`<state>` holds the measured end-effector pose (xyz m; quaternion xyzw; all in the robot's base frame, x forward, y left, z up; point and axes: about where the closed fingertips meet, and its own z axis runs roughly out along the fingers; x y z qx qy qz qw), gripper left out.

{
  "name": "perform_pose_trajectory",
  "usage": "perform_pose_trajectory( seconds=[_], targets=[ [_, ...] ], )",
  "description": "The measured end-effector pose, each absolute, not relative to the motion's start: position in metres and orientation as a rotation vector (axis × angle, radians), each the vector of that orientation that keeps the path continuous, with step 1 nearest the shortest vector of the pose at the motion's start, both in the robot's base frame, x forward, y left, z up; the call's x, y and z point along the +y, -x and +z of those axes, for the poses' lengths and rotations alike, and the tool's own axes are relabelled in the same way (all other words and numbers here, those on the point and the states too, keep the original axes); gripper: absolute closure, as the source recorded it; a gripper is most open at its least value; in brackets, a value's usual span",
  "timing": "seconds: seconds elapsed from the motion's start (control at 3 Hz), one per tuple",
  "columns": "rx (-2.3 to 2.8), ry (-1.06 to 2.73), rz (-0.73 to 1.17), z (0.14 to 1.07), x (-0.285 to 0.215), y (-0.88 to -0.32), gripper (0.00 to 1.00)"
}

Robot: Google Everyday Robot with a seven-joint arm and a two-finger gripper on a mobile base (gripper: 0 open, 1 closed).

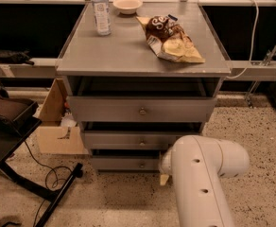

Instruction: Open bottom drawer

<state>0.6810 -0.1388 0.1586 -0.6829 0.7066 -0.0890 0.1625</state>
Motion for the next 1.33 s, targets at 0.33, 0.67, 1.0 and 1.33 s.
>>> perform_pose_trajectory(
  seconds=[0.33,0.67,1.0,1.33],
  targets=[
    [2.032,1.964,-0.267,0.136,-0.133,-0.69,0.09],
    [2.08,1.974,-0.298,0.129,-0.138,-0.693,0.26],
    [2.081,1.974,-0.299,0.132,-0.138,-0.693,0.49],
    [2.082,1.974,-0.3,0.139,-0.139,-0.693,0.74]
  ],
)
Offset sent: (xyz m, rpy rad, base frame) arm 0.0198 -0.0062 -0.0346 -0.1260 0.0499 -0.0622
